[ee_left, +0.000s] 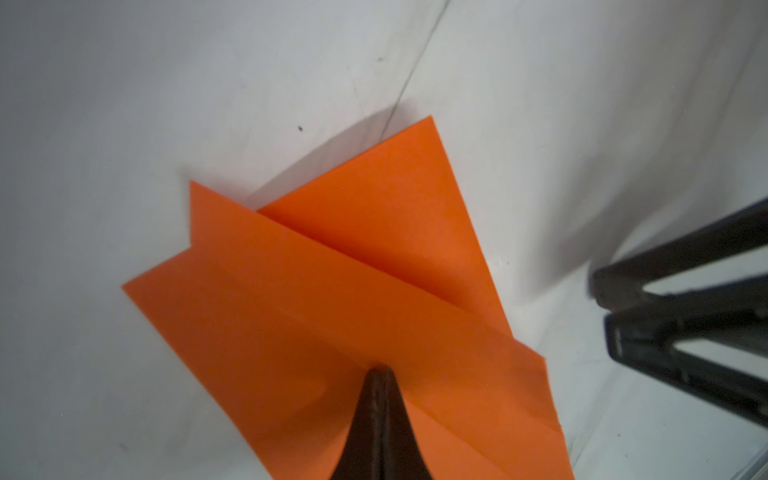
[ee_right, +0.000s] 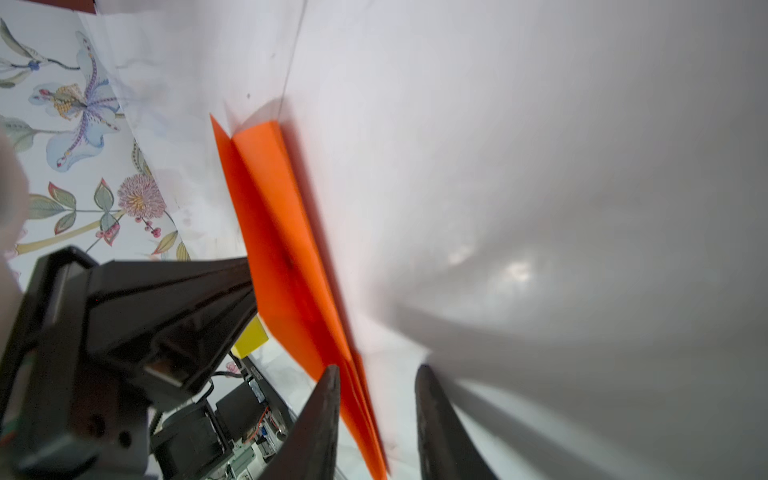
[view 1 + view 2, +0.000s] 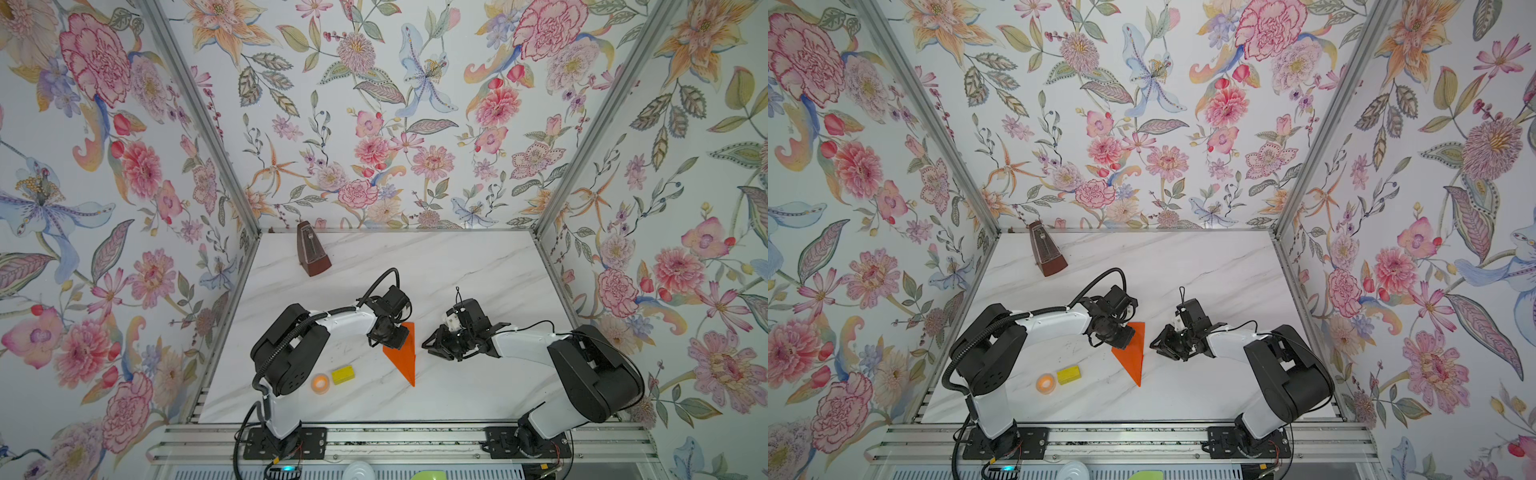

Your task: Fold a paper plane with a square sheet of paper (fold left side to right side)

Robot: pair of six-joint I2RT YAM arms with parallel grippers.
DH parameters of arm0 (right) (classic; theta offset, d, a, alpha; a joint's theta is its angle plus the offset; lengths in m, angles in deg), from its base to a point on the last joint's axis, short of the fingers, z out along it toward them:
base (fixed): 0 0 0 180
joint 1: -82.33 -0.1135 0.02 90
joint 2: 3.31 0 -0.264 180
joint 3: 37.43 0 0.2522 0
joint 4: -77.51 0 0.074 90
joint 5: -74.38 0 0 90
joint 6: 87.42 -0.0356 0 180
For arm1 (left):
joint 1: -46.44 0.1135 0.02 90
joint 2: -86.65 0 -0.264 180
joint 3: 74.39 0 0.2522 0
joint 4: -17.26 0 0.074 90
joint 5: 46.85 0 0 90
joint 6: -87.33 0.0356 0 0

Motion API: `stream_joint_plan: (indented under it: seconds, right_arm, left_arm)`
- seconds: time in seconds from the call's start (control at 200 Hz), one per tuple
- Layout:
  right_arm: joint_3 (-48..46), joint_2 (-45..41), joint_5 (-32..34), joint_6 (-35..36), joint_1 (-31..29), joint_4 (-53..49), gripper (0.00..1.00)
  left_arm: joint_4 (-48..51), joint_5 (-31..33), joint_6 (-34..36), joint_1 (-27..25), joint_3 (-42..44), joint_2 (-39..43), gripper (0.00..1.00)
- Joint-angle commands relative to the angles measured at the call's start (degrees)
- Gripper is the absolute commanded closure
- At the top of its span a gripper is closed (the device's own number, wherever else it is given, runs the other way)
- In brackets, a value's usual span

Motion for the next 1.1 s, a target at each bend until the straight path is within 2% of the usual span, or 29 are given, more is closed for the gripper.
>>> stream_joint_plan:
  seconds: [0.0, 0.225, 0.405, 0.49, 0.651, 0.726, 0.871, 0.956, 1.096]
  right_arm:
    - [2.7, 4.0, -3.1, 2.8, 1.3, 3.5, 0.67]
    - [4.3, 11.9, -7.0, 0.5, 0.2, 10.8, 0.67]
    - [3.4, 12.2, -8.8, -2.7, -1.8, 17.1, 0.71]
    - [3.1, 11.5, -8.5, -3.3, -2.0, 17.9, 0.75]
    - [2.9, 7.9, -6.4, -2.7, -2.1, 15.5, 0.93]
    - [3.5, 5.2, -5.1, -1.3, -1.6, 11.7, 1.00]
    - [7.4, -1.2, 0.1, 5.6, -0.4, -3.9, 1.00]
    - [11.8, -5.2, 6.2, 10.7, 0.3, -16.2, 1.00]
    - [21.1, -10.1, 19.0, 17.7, 0.6, -35.6, 1.00]
  left_arm:
    - [0.6, -1.3, 1.8, 0.0, 2.0, -2.3, 0.99]
    - [-0.1, -1.7, 2.6, 0.1, 2.2, -2.1, 0.99]
    - [-1.7, -1.6, 2.4, 0.0, 3.0, -0.2, 0.99]
    - [-2.3, -1.5, 2.3, 0.0, 3.2, 0.7, 0.99]
    - [-2.3, -0.5, 2.3, 0.0, 3.1, 3.1, 0.98]
    - [-2.2, 0.4, 2.2, 0.1, 3.2, 5.2, 0.96]
    - [-1.8, 4.9, 1.5, 0.2, 3.3, 11.2, 0.87]
    - [-1.3, 7.9, 1.0, 0.5, 3.5, 15.2, 0.82]
    - [-1.3, 12.6, -0.3, 1.7, 5.0, 22.7, 0.81]
